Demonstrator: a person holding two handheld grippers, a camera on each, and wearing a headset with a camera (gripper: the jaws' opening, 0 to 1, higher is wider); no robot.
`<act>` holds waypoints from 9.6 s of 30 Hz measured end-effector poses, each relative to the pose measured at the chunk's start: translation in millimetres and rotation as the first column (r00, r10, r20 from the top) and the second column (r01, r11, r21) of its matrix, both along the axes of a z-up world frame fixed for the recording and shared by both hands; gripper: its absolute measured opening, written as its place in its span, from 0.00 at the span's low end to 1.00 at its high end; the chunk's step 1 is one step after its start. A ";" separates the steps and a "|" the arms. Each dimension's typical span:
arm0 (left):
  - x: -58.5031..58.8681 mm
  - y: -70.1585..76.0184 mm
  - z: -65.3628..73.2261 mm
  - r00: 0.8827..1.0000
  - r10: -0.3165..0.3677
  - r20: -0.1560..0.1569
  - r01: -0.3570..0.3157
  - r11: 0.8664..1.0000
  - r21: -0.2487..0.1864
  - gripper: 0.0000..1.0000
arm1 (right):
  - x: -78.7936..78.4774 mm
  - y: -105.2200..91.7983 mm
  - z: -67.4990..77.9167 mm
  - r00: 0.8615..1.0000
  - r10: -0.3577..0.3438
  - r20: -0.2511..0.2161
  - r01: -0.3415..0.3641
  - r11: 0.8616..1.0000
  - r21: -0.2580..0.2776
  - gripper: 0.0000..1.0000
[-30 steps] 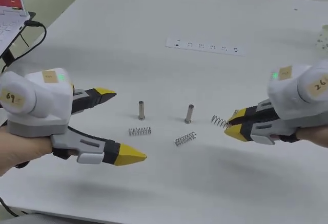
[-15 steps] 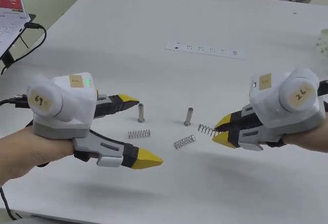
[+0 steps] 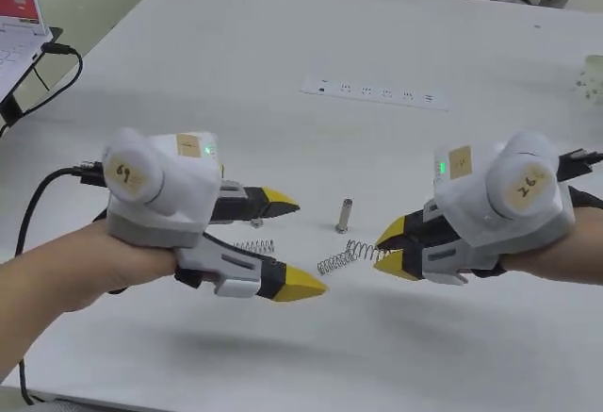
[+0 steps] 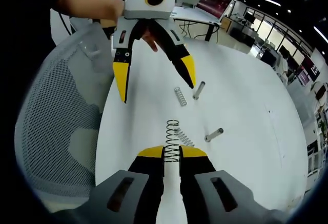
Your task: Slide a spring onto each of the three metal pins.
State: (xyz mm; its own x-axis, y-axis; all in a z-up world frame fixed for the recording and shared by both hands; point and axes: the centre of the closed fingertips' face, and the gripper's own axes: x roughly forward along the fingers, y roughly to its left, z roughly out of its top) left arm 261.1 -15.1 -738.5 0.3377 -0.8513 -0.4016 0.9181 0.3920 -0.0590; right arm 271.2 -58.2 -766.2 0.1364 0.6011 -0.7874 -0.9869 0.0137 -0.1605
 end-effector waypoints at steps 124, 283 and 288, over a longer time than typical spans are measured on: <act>-13.0 -35.0 1.3 0.993 -0.112 0.034 0.113 0.993 -0.031 0.02 | -23.3 2.1 13.4 0.996 0.092 0.012 -0.093 0.994 0.057 0.09; 4.7 84.4 -32.3 0.976 0.218 -0.018 -0.216 0.972 0.089 0.58 | -4.5 16.9 70.8 0.997 -0.017 0.078 -0.014 0.921 0.388 0.07; 4.7 92.4 -35.4 0.970 0.243 -0.017 -0.240 0.966 0.096 0.70 | -0.8 12.3 71.4 0.996 -0.035 0.084 -0.001 0.921 0.389 0.07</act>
